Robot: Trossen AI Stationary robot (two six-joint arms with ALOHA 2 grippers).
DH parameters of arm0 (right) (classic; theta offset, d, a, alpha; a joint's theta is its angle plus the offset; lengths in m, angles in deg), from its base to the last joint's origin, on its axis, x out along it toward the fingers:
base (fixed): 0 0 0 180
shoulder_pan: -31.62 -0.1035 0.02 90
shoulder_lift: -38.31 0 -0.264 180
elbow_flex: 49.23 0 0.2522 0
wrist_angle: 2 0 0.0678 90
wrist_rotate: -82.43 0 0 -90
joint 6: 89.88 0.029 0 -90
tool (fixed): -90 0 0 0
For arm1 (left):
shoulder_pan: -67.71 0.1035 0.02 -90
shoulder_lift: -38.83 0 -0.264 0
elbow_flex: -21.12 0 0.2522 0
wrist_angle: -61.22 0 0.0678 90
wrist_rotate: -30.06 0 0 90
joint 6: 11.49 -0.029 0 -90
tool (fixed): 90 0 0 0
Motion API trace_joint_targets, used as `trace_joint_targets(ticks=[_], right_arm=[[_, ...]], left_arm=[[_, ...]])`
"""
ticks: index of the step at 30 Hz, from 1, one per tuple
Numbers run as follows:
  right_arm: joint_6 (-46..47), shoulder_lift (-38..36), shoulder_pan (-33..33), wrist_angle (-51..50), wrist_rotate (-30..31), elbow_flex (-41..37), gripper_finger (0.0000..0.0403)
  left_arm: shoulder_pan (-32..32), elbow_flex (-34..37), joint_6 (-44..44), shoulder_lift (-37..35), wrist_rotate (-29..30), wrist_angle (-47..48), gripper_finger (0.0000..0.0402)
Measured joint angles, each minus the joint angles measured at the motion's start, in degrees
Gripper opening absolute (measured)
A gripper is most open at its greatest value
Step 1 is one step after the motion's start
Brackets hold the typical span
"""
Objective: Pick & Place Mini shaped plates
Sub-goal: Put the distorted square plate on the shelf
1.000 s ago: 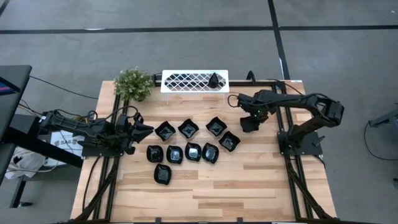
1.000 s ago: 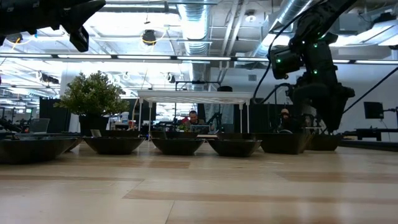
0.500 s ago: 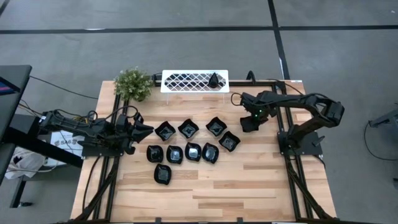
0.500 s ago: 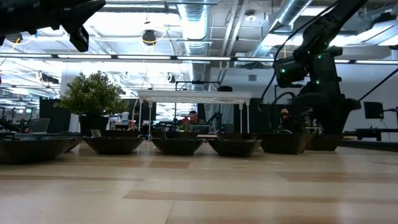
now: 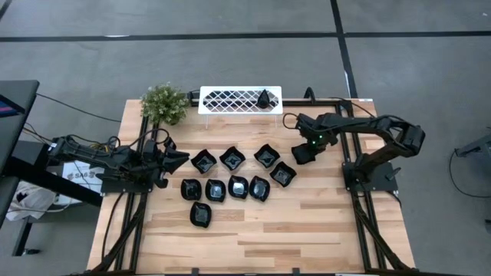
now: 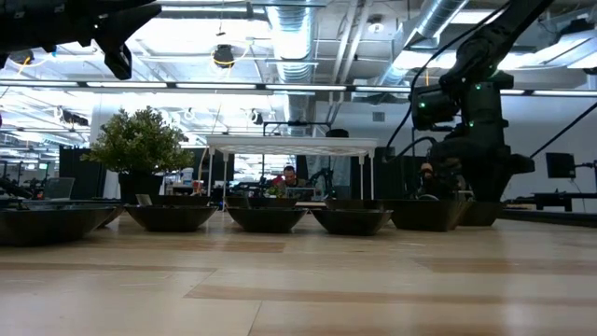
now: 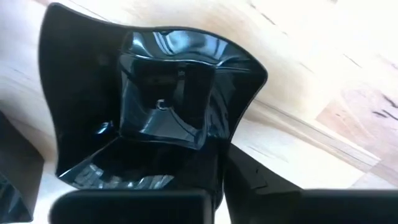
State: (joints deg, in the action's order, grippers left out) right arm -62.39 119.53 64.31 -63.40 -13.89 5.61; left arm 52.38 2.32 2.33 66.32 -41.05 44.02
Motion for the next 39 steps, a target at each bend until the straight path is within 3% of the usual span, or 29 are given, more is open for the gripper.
trace_joint_targets(ticks=[6, 12, 18, 24, 31, 39], right_arm=[[0.0, -0.2, 0.0, -2.36, 0.2, 0.74, 0.0014], [-0.98, -3.17, 0.0, -8.73, 0.39, 6.4, 0.0003], [-1.57, -7.47, -0.02, -14.32, 0.05, 16.45, 0.0002], [-3.29, -8.12, -0.05, -15.77, -5.44, 30.06, 0.0004], [-9.63, -1.65, -1.85, -14.78, -5.68, 48.64, 0.0002], [-20.4, 14.9, -2.06, -15.19, -5.66, 71.66, 0.0004]], left_arm=[[0.0, 0.0, 0.0, 0.0, -0.02, -0.02, 0.0067], [0.0, 0.0, 0.0, 0.0, -0.02, -0.02, 0.0067], [0.0, 0.0, 0.0, 0.0, -0.02, -0.05, 0.0067], [0.0, 0.0, 0.0, 0.0, -0.02, -0.14, 0.0067], [0.0, 0.0, 0.0, 0.0, -0.04, -0.37, 0.0067], [0.0, 0.0, 0.02, 0.0, -0.04, -0.6, 0.0067]])
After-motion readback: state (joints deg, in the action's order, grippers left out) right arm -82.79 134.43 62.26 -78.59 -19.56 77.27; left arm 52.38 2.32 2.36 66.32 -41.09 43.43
